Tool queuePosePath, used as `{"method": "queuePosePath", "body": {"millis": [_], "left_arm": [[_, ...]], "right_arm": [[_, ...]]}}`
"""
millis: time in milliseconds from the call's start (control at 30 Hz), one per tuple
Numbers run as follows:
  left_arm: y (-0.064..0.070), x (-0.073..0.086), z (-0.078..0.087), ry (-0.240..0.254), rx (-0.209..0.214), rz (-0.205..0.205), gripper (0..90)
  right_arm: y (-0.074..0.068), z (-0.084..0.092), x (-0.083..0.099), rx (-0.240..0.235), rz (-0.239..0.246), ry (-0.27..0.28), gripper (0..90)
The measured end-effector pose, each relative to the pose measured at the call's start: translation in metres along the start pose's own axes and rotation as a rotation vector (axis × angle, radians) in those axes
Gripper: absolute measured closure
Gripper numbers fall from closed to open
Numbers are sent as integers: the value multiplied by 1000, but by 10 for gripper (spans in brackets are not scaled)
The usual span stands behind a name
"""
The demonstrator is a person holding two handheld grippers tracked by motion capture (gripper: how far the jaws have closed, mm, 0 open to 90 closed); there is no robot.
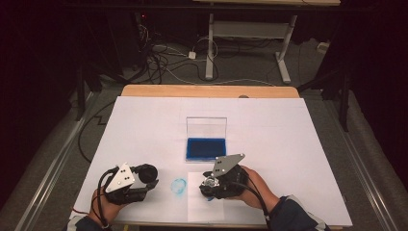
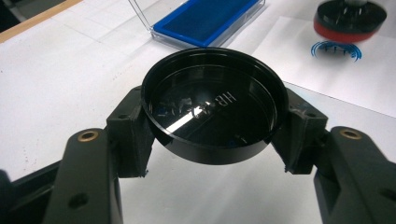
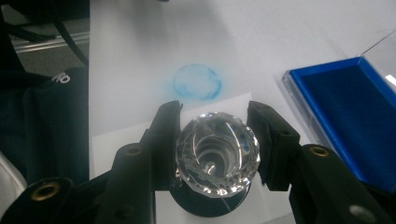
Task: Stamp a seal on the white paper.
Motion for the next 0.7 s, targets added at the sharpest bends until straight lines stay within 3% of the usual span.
{"method": "queuePosePath", "body": {"millis": [267, 700], "left_arm": [[1, -1, -1, -2, 2, -2, 364], [1, 0, -1, -3, 4, -4, 364]], "right_arm": [[2, 11, -6, 15, -3, 32, 562], [-1, 7, -7, 7, -3, 28, 561]]}}
Point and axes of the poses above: each handheld gripper's, and its own axes: z roughly backward along the jaws, x roughly out of its underside, y roughly to its right, the point moved 7 cm from there along -z, roughly forward along the jaws, and after that the axes turned 6 degrees about x, right-handed, at the moved point
